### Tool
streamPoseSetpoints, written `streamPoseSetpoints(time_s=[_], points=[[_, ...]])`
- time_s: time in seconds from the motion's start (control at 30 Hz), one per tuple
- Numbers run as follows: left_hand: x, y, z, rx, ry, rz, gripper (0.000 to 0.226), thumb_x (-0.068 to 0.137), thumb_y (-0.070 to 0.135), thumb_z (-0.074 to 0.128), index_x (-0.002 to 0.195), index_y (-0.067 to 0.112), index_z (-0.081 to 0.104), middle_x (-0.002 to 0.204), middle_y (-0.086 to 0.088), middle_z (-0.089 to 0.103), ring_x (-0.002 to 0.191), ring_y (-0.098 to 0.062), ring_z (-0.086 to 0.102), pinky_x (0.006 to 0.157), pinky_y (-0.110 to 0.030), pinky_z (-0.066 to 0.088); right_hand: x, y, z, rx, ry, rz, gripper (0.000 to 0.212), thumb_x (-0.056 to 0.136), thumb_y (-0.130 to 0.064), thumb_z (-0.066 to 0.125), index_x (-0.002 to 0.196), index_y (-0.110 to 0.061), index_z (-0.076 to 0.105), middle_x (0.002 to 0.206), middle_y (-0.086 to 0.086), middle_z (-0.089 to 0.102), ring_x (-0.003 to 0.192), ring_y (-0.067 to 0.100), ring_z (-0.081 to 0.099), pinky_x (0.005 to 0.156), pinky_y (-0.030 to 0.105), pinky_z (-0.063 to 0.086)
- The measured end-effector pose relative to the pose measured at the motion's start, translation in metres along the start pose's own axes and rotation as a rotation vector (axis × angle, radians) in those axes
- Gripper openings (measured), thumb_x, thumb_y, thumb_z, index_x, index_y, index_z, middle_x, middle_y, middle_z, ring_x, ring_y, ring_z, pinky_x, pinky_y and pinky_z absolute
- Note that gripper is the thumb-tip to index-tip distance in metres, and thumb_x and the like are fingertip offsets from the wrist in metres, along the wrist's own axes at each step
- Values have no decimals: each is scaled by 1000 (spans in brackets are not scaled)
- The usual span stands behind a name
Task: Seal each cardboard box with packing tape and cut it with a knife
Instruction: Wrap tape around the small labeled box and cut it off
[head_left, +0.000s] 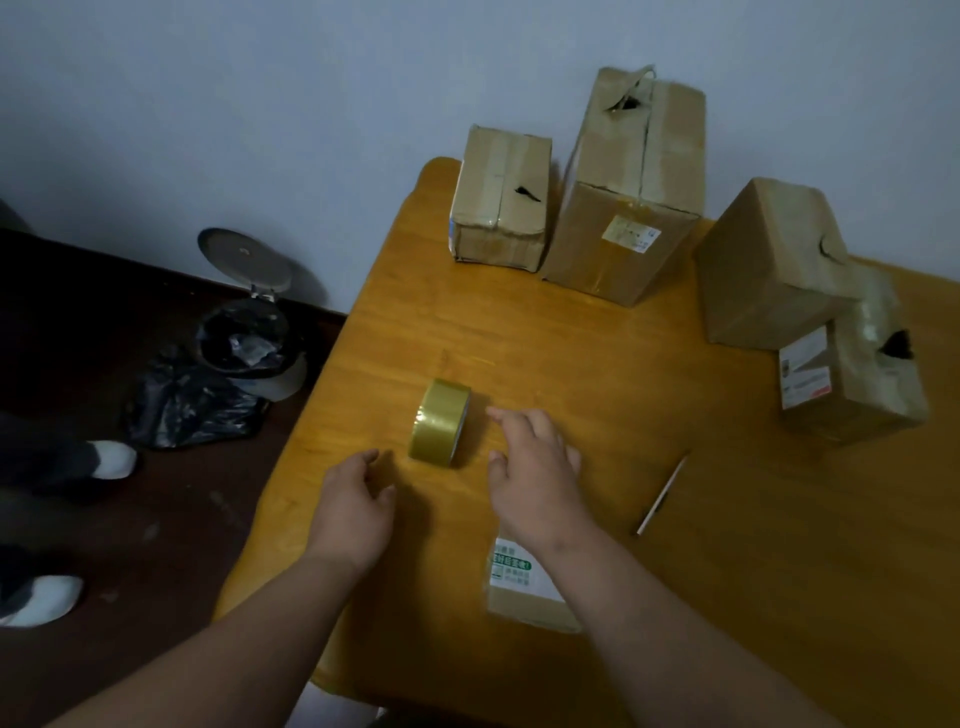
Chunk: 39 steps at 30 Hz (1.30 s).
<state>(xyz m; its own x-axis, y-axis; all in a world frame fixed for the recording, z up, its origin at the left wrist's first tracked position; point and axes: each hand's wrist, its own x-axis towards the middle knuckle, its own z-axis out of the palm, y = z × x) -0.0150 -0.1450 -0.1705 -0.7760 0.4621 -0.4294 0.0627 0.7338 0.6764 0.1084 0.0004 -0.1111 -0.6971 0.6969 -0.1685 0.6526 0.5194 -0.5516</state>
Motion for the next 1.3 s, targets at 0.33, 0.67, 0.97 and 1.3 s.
streamPoseSetpoints(time_s=[0.33,0.67,0.97,1.3], points=[[28,13,4,155,-170,20,55,90,21,62,142,28,46,128,-8,39,116,-28,52,106,-31,39,47,-20,19,-381,-138,-278,92,80,-6,65,142,-55,17,157,-2,10,134,29,23,107,48,19],[41,31,8,130,-177,-46,32,81,16,65,112,24,66,114,-9,59,97,-28,60,85,-39,52,44,-13,10,-375,-62,-326,62,80,-13,63,128,-42,36,153,-9,30,129,22,37,101,43,14],[43,38,-2,88,-237,152,21,75,1,66,81,17,53,76,-4,64,71,-23,58,58,-29,39,30,-11,-1,-260,-71,-443,60,74,-3,62,116,-38,38,133,-17,46,129,16,34,101,40,14],[45,73,-20,-100,-420,115,12,87,-4,58,81,6,61,73,-5,61,67,-19,50,62,-29,38,22,-2,-34,-88,54,-371,50,75,-13,64,114,-35,42,119,-16,47,116,14,39,91,35,24]])
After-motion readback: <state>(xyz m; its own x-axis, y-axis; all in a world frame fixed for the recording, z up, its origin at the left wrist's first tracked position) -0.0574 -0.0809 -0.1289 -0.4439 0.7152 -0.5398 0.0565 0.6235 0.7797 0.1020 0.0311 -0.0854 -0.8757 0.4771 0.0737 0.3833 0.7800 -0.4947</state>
